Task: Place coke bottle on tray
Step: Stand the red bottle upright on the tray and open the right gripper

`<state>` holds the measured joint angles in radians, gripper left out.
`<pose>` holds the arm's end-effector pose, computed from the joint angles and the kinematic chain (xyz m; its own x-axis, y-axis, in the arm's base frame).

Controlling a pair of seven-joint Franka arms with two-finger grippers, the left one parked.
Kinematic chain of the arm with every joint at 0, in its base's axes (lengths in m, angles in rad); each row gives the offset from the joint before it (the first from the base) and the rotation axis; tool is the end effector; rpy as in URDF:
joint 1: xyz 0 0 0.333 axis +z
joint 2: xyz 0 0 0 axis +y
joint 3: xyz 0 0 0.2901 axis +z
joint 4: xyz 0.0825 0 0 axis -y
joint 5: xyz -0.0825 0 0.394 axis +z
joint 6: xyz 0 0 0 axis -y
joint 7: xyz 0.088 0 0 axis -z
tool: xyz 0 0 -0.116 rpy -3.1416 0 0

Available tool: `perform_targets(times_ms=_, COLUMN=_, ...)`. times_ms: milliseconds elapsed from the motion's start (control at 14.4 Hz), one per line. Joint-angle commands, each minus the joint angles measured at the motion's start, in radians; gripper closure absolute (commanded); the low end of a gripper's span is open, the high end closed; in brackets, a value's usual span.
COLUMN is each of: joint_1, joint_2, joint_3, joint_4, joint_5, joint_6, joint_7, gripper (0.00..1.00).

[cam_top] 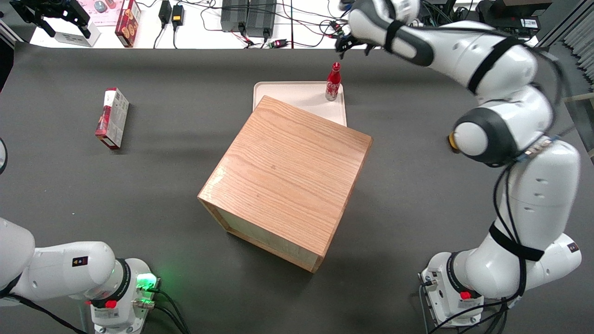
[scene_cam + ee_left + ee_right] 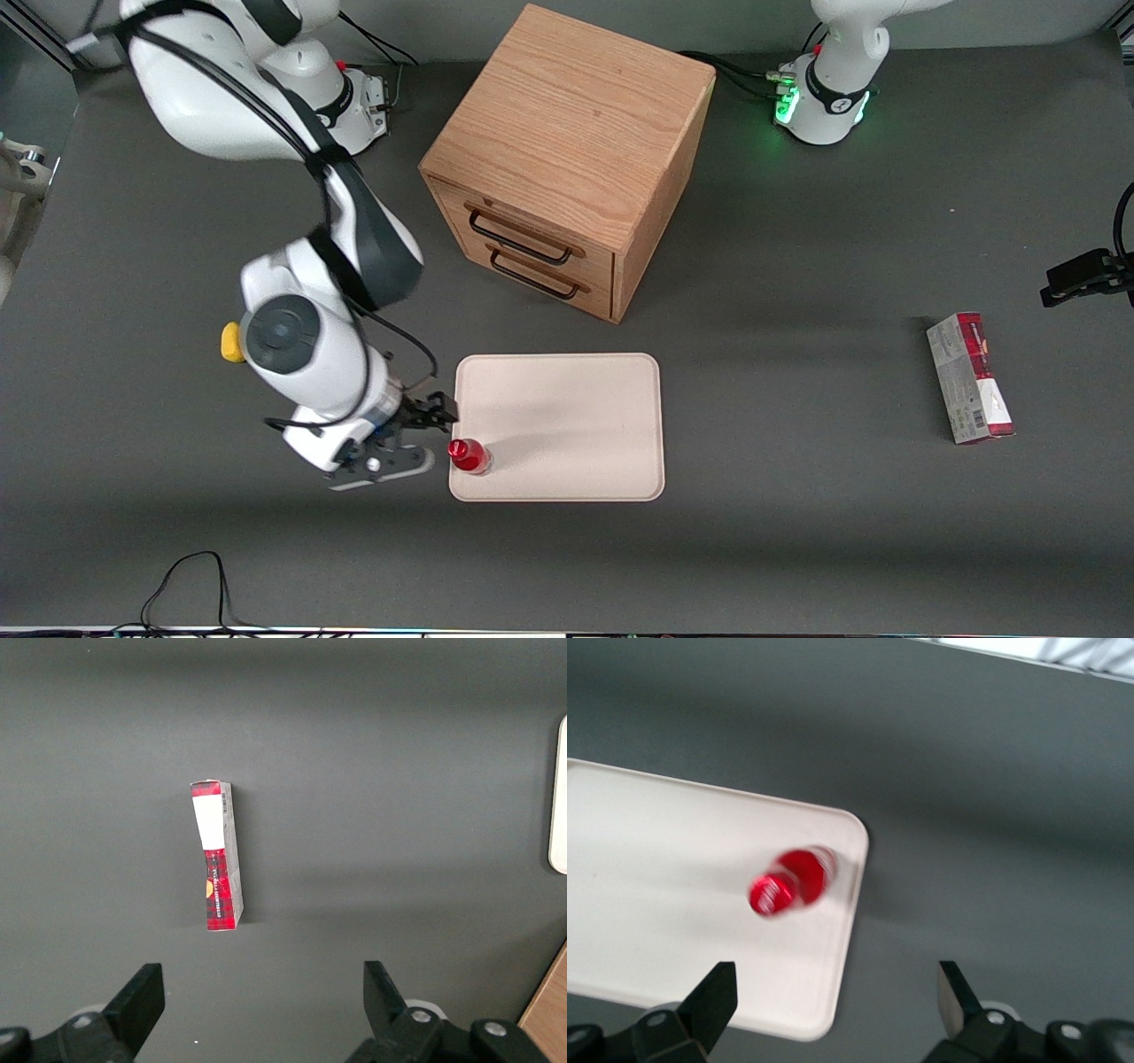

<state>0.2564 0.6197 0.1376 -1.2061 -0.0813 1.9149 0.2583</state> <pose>0.6902 0.2542 0.3968 0.9875 0.1284 0.0909 0.1312 -0.9910 -0.0250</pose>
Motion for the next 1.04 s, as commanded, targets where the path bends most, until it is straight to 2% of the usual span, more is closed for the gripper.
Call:
perform_targets(times_ms=0, joint_1=-0.009, joint_2=-0.329, joint_3=-0.127, joint_4=-0.359, joint_5=0.141, joint_6=0.027, joint_7=-0.068, gripper=0.00)
perform_targets(times_ms=277, joint_1=-0.006, joint_2=-0.627, joint_3=-0.197, joint_4=-0.623, joint_5=0.161, joint_6=0.010, joint_7=-0.076, gripper=0.00)
perform_targets(times_ms=416, joint_1=-0.006, joint_2=-0.716, joint_3=-0.220, joint_4=-0.649, joint_5=0.147, joint_6=-0.066, joint_7=-0.155, gripper=0.00)
perform_targets(times_ms=624, joint_1=-0.009, joint_2=-0.724, joint_3=-0.268, joint_4=-0.580, joint_5=0.083, joint_6=-0.178, joint_7=-0.168, gripper=0.00)
perform_targets(times_ms=970, joint_1=-0.013, joint_2=-0.700, joint_3=-0.285, joint_4=-0.540, joint_5=0.086, joint_6=-0.197, joint_7=-0.155, gripper=0.00)
